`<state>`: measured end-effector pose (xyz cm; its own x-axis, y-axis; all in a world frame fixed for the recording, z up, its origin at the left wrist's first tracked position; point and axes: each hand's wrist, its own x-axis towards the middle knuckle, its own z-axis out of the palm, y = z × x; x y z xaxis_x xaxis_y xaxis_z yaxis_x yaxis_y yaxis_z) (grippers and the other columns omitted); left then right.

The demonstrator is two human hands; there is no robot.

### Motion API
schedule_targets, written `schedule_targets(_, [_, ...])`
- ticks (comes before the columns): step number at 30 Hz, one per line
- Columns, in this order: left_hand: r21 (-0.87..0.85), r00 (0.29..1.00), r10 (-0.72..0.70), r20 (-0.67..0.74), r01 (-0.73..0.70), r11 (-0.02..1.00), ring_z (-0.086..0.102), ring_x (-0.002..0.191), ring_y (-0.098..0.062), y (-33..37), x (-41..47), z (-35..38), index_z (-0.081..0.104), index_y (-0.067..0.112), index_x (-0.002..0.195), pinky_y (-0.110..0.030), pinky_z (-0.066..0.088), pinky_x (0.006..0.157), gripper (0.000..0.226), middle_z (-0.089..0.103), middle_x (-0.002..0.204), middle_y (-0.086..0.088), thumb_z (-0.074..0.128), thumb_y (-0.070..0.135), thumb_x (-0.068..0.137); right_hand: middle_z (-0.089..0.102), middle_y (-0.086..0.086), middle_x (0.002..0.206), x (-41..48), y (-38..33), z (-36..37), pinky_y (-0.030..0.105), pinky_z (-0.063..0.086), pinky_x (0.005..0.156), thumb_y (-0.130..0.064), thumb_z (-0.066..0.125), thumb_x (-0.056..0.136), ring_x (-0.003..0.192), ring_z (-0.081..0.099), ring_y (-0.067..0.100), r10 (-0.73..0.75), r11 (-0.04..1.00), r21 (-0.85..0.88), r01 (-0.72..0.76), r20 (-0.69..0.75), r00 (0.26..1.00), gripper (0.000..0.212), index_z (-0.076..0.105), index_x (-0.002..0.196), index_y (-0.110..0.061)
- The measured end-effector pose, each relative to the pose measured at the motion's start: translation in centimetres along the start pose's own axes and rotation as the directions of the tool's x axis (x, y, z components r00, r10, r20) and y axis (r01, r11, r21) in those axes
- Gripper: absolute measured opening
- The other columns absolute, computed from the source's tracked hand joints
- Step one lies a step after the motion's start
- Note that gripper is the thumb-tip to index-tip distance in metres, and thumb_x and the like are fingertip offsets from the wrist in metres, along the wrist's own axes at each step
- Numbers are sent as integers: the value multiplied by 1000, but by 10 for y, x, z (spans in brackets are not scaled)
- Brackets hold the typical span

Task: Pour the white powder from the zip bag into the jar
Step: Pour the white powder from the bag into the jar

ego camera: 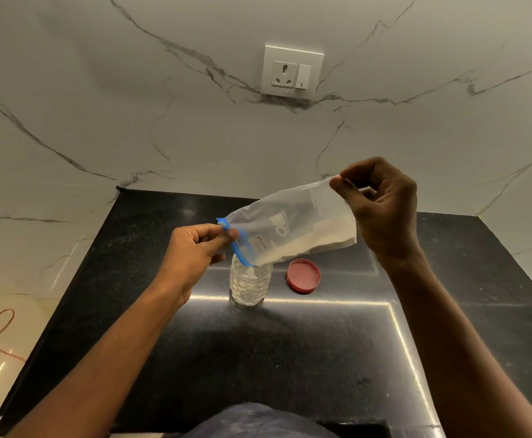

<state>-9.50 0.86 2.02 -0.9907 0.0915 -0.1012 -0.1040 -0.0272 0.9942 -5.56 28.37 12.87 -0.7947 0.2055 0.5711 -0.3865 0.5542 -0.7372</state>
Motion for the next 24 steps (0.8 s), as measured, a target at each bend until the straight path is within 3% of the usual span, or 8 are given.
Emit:
schedule_targets(8, [17, 1000, -4, -5, 4, 1000, 77, 93, -4, 2, -2, 1, 82, 25, 100, -21, 59, 71, 14, 83, 96, 12, 81, 29, 87, 70, -7, 86, 2, -1, -1, 45, 63, 68, -13, 81, 92, 79, 69, 8, 8, 1000, 9, -8, -26, 1000, 12, 68, 94, -15])
schedule_targets(15, [10, 999, -18, -34, 19, 1000, 75, 98, -14, 1, -5, -1, 83, 20, 102, -26, 58, 74, 14, 83, 95, 9, 81, 25, 89, 71, -6, 87, 7, -6, -2, 41, 63, 70, -13, 80, 92, 80, 69, 8, -1, 1000, -13, 1, 38, 999, 12, 68, 95, -15])
schedule_targets(24, [-5, 999, -8, -41, 8, 1000, 74, 103, -20, 7, -9, 0, 82, 23, 99, -33, 60, 81, 9, 82, 103, 1, 80, 23, 89, 70, -9, 87, 4, -10, -3, 35, 61, 69, -12, 81, 92, 78, 68, 6, -10, 1000, -19, 10, 19, 1000, 13, 69, 95, -14])
